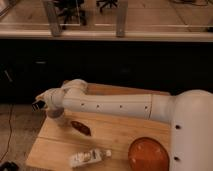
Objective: Place the eraser in the ceramic cup
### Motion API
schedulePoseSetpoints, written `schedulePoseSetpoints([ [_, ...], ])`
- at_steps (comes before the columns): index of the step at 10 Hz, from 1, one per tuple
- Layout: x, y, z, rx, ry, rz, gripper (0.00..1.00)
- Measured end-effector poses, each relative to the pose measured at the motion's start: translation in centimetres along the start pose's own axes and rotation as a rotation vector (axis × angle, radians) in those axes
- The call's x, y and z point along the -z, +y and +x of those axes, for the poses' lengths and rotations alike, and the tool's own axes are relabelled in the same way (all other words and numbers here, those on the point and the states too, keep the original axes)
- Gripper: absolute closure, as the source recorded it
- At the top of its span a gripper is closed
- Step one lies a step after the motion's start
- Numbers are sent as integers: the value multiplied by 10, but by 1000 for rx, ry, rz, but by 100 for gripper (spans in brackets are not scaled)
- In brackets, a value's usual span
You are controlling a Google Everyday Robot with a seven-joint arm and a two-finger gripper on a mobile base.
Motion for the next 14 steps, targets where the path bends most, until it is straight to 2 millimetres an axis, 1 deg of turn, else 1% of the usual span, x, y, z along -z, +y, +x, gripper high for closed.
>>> schedulePoseSetpoints([
  [2,-6,-1,-6,-53,-34,32,100],
  [6,-7,-4,-10,-139,-79,43,100],
  [12,4,8,12,-300,-156,32,100],
  [13,2,7,10,-301,-170,27,100],
  [14,-4,2,4,-293,-189,21,100],
])
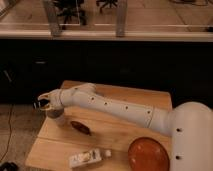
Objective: Place the eraser in the ceramic cup
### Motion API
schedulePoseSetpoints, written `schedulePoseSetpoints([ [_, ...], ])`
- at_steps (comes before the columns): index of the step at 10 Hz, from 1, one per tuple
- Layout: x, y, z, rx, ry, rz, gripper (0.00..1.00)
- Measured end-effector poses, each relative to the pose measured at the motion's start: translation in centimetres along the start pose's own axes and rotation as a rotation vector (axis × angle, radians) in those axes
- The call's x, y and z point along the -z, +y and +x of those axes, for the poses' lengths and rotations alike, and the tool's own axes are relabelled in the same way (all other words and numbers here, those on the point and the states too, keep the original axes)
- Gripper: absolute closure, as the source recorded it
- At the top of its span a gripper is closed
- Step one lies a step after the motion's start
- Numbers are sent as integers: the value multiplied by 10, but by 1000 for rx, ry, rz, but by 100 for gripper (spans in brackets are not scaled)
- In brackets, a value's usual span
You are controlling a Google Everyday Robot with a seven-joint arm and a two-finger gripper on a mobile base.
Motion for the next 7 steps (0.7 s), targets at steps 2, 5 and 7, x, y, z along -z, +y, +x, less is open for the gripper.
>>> schedulePoseSetpoints([
  [2,-15,-6,-13,28,-23,-13,100],
  [5,-24,-14,-29,70,-36,-21,100],
  [7,-24,-13,-41,77,-36,-25,100],
])
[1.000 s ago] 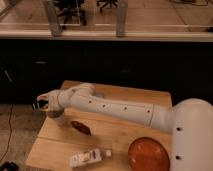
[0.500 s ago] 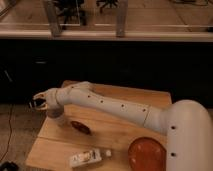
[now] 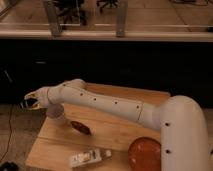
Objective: Place the eraser in the ceramic cup
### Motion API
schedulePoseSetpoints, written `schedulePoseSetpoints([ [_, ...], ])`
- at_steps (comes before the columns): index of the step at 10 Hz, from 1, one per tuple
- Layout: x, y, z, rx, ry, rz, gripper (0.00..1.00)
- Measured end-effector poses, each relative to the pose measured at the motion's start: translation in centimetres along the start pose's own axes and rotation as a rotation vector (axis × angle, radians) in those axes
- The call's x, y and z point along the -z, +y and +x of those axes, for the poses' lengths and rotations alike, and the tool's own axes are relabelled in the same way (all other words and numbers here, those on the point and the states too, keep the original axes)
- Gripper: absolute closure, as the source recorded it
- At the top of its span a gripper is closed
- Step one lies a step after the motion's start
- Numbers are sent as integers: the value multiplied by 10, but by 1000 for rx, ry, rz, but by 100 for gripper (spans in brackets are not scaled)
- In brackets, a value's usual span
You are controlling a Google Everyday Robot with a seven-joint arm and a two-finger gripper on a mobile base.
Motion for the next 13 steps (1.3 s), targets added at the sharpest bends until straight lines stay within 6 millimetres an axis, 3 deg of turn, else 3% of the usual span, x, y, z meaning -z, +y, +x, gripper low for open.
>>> schedulePoseSetpoints([
  [6,21,3,-21,-35,43,11,100],
  [10,53,15,-13,-95,103,40,100],
  [13,60,27,-5,-133,123,43,100],
])
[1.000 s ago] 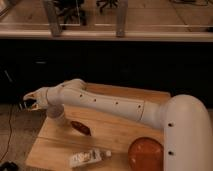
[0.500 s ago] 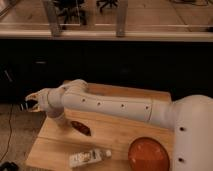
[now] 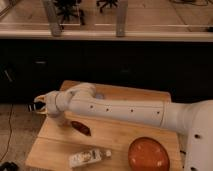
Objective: Place the eraser in the ceramic cup
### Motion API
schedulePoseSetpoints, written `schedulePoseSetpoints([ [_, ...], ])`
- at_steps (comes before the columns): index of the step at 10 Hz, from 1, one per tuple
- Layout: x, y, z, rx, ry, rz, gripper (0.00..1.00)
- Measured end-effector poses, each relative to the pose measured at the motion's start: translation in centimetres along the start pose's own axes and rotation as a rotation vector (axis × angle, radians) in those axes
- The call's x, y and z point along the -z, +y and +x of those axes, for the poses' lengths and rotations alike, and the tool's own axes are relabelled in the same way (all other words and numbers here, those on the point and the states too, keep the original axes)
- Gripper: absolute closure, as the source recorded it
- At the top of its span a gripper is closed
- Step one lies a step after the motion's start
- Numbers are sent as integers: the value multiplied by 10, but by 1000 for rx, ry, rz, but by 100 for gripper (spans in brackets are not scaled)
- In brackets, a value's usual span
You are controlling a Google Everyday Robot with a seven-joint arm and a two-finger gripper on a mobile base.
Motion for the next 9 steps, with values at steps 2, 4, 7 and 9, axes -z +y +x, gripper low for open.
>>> schedulePoseSetpoints([
  [2,-7,9,9,-23,1,-13,100],
  [4,-18,18,14,-43,-3,-37,100],
  [7,-29,24,17,-51,-10,-58,97],
  [9,-30,24,20,-41,-14,-65,81],
])
